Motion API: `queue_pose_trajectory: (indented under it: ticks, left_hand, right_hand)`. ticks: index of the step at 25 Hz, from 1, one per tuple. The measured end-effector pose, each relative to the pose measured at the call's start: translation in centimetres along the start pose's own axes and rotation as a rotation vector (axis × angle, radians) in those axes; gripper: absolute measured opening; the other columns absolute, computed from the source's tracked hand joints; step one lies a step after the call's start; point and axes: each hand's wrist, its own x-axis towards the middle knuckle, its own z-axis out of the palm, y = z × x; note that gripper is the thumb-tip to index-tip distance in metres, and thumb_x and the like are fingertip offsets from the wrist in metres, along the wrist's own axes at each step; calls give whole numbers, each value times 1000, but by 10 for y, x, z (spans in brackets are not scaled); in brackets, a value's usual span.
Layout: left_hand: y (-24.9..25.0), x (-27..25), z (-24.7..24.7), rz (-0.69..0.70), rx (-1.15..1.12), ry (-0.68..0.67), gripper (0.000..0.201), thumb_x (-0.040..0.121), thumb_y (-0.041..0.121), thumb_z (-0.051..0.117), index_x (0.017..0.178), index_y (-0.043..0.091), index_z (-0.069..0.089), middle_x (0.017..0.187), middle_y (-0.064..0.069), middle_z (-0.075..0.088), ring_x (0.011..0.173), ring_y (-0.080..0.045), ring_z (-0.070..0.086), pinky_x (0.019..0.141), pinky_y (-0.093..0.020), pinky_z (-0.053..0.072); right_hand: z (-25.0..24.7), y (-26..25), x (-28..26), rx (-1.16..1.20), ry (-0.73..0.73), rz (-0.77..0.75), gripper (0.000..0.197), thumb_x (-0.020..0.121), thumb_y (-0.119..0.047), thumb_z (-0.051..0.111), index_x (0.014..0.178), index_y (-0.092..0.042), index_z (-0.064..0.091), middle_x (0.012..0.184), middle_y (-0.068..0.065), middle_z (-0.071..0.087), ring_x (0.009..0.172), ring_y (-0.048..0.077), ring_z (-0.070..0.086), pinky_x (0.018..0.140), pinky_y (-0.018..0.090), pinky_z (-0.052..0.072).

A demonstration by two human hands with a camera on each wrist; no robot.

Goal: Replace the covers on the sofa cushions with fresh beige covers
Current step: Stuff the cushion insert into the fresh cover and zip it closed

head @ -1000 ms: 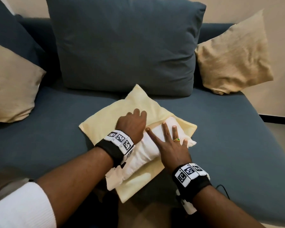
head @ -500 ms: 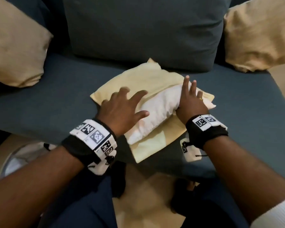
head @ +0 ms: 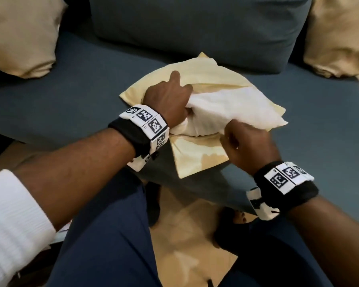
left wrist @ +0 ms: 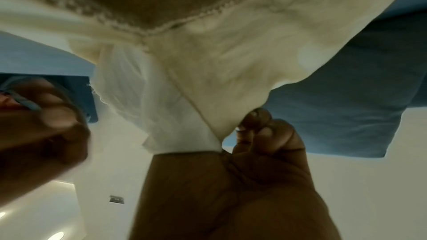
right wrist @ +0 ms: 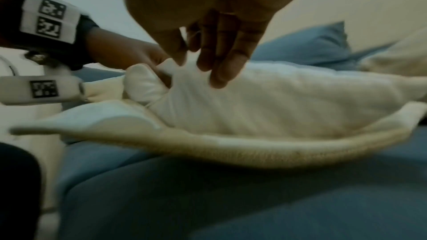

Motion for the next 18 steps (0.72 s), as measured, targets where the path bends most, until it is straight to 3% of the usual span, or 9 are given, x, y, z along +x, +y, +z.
queue_pose_trajectory:
  ticks: [1, 2, 4, 6, 9, 13, 15, 16, 18]
  left_hand:
    - [3, -1, 1, -9, -8, 3, 36, 91, 35, 59, 123, 18, 55, 112, -16, 55, 87, -41, 63, 61, -40, 37]
    - [6, -3, 3, -17, -9, 2, 34, 92, 32, 56, 122, 16, 53, 109, -16, 60, 89, -40, 63, 62, -39, 36]
    - [10, -4, 6, -46, -28, -34, 30, 94, 25, 51, 121, 13, 54, 107, -16, 65, 96, -40, 63, 66, -38, 37]
    - [11, -7, 9, -92, -153, -96, 31, 91, 19, 49, 120, 14, 58, 109, -14, 65, 101, -38, 63, 70, -36, 42]
    - [14, -17, 15, -99, -471, -118, 39, 82, 16, 54, 120, 19, 58, 104, -7, 69, 100, -31, 65, 78, -34, 51]
    - [12, -49, 24, -39, -760, -35, 36, 85, 27, 69, 114, 26, 48, 84, 3, 66, 77, -18, 62, 67, -33, 48]
    - [11, -58, 32, 29, -705, -119, 18, 90, 26, 65, 107, 24, 58, 85, 0, 68, 81, -19, 65, 73, -34, 51]
    - [13, -58, 33, 78, -572, -183, 14, 95, 26, 57, 107, 23, 63, 92, -1, 69, 88, -22, 65, 79, -36, 49]
    - [20, -58, 32, 170, -239, -299, 27, 100, 31, 39, 106, 27, 64, 95, 2, 67, 95, -23, 63, 93, -44, 36]
  right_hand:
    - [9, -2, -6, 36, -111, -117, 23, 95, -32, 52, 89, -13, 63, 76, 3, 63, 65, 32, 61, 56, 37, 51]
    - [22, -4, -8, 61, -248, -170, 27, 96, -32, 50, 94, -13, 68, 85, 5, 67, 74, 32, 64, 64, 39, 54]
    - [47, -7, 1, 98, -452, -152, 37, 96, -33, 46, 119, -15, 68, 115, 9, 68, 103, 33, 65, 87, 43, 54]
    - [62, -17, 14, 117, -574, -54, 45, 96, -43, 41, 130, -19, 60, 126, 10, 64, 116, 32, 59, 98, 45, 46]
    - [68, -31, 23, 173, -652, 76, 37, 92, -45, 58, 123, -24, 62, 119, 5, 69, 111, 27, 62, 92, 38, 48]
    - [47, -35, 20, 161, -532, 60, 30, 83, -34, 70, 111, -22, 70, 106, 5, 73, 97, 28, 67, 81, 37, 53]
    - [36, -37, 18, 107, -480, 18, 29, 83, -34, 69, 107, -19, 70, 100, 7, 74, 91, 30, 68, 77, 36, 51]
    - [31, -38, 18, 92, -459, -12, 29, 83, -35, 69, 106, -18, 70, 98, 7, 75, 89, 31, 68, 75, 35, 50]
    - [22, -38, 17, 76, -464, -57, 26, 84, -40, 67, 100, -20, 71, 91, 7, 74, 83, 31, 68, 69, 36, 51]
